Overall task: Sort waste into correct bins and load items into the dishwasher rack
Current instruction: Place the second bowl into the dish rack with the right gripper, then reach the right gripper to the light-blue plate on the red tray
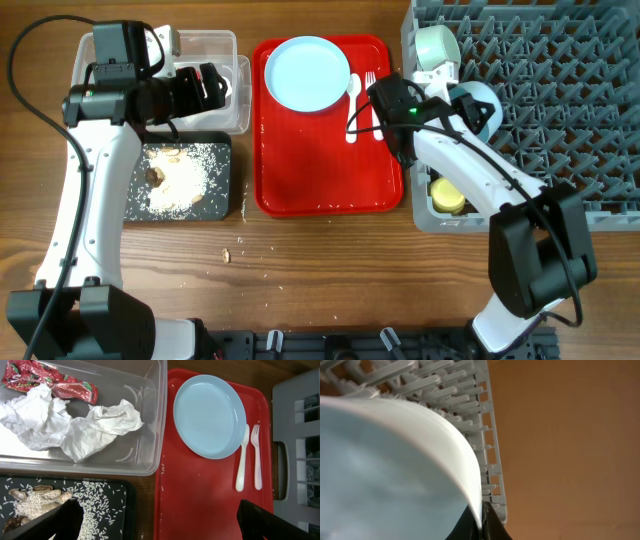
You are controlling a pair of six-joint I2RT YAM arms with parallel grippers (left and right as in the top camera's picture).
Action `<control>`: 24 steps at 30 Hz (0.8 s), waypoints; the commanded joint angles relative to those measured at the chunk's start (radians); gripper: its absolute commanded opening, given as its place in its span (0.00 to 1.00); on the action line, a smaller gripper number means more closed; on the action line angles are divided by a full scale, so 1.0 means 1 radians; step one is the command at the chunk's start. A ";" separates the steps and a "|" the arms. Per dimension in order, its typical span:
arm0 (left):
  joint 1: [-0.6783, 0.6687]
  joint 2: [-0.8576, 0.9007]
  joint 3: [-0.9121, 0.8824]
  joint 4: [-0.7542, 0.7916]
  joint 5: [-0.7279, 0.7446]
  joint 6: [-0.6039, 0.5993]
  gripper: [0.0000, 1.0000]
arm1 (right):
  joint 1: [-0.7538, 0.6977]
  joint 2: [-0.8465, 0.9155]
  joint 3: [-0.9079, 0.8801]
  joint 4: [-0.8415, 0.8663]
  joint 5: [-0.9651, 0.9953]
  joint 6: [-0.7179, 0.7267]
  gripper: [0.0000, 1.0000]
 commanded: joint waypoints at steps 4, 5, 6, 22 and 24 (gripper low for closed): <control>-0.003 -0.001 0.016 0.002 -0.005 0.009 1.00 | 0.085 0.021 -0.007 -0.021 -0.222 -0.061 0.22; -0.003 -0.001 0.016 0.002 -0.005 0.009 1.00 | 0.094 0.016 -0.007 -0.021 -0.222 -0.061 0.27; -0.003 -0.001 0.016 0.002 -0.005 0.009 1.00 | 0.102 0.009 -0.007 -0.021 -0.222 -0.061 0.35; -0.003 -0.001 0.016 0.002 -0.005 0.009 1.00 | 0.127 -0.217 -0.006 0.123 -0.451 -0.143 0.84; -0.003 -0.001 0.016 0.002 -0.005 0.009 1.00 | 0.127 -0.255 -0.006 0.201 -0.540 -0.146 0.86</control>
